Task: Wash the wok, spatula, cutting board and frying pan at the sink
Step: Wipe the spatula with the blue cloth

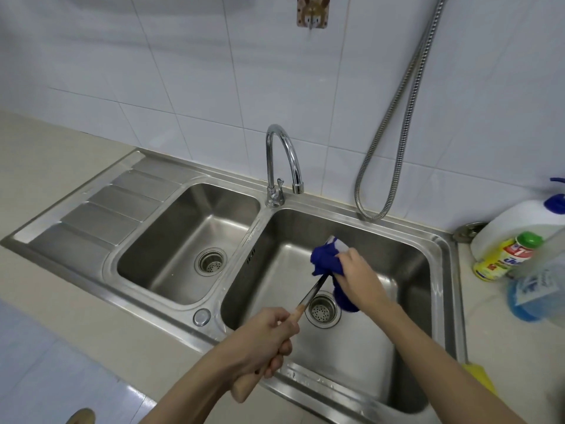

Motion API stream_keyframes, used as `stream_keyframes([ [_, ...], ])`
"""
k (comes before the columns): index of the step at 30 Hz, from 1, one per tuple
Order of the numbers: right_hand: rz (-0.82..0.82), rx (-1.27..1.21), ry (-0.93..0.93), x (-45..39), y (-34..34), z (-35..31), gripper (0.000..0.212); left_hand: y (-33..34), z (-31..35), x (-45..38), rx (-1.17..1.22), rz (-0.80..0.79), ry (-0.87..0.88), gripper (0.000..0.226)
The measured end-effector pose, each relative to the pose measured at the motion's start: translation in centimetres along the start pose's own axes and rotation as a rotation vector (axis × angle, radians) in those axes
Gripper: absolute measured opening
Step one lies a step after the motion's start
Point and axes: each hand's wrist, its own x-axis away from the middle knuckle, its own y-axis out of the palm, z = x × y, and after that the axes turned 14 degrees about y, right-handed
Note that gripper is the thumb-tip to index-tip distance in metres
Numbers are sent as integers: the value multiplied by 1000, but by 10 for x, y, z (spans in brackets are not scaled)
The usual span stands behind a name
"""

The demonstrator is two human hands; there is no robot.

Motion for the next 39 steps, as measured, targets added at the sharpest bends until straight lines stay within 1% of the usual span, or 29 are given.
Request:
stream_keyframes([
  [2,22,-70,1,8,5,-5,17,5,-1,-2,-155,-36,8,23],
  [3,48,-65,11,9,5,-6,17,7,-1,-2,-248,-52,24,23],
  [5,126,30,37,7,5,-7,21,9,0,-1,-442,-71,93,23],
  [8,230,235,139,-8,-6,-7,23,8,-6,-3,-789,-36,228,17],
  [10,225,245,222,-19,-20,-5,21,0,-19,-2,-943,4,251,8],
  [11,204,232,245,-25,-27,-1,22,-6,-27,-1,-986,17,252,9],
  [14,121,152,238,-35,-40,8,19,-28,-47,8,-1088,-3,305,42],
  [16,48,65,212,-36,-40,6,20,-38,-56,10,-1097,-18,332,56],
  [17,12,24,202,-36,-38,2,22,-41,-59,9,-1087,-16,353,56],
  [19,-55,-59,175,-35,-30,-6,36,-41,-60,8,-1032,-14,401,49],
  [21,-135,-85,95,-31,-21,-11,50,-39,-60,10,-942,-6,447,36],
  [24,-197,80,-98,-27,-17,-6,72,-41,-61,17,-833,27,454,24],
  [25,-207,93,-132,-25,-17,-4,73,-42,-63,19,-815,36,450,22],
  [27,-197,39,-155,-22,-16,-3,59,-43,-63,22,-798,46,455,22],
  [29,-134,-14,-133,-23,-12,-1,46,-42,-61,24,-799,45,473,20],
  [30,-120,-51,-80,-26,-10,2,42,-42,-59,25,-809,46,477,19],
  [32,-115,-137,96,-34,-10,8,38,-41,-57,24,-819,57,487,18],
  [34,-58,-181,217,-34,-6,7,36,-42,-54,20,-825,62,478,17],
  [35,-6,-174,214,-31,-2,3,35,-42,-53,16,-832,57,475,17],
  [37,88,-134,126,-19,5,-9,35,-39,-50,9,-857,52,473,17],
  [39,108,-120,70,-15,8,-10,34,-36,-50,9,-858,58,461,12],
])
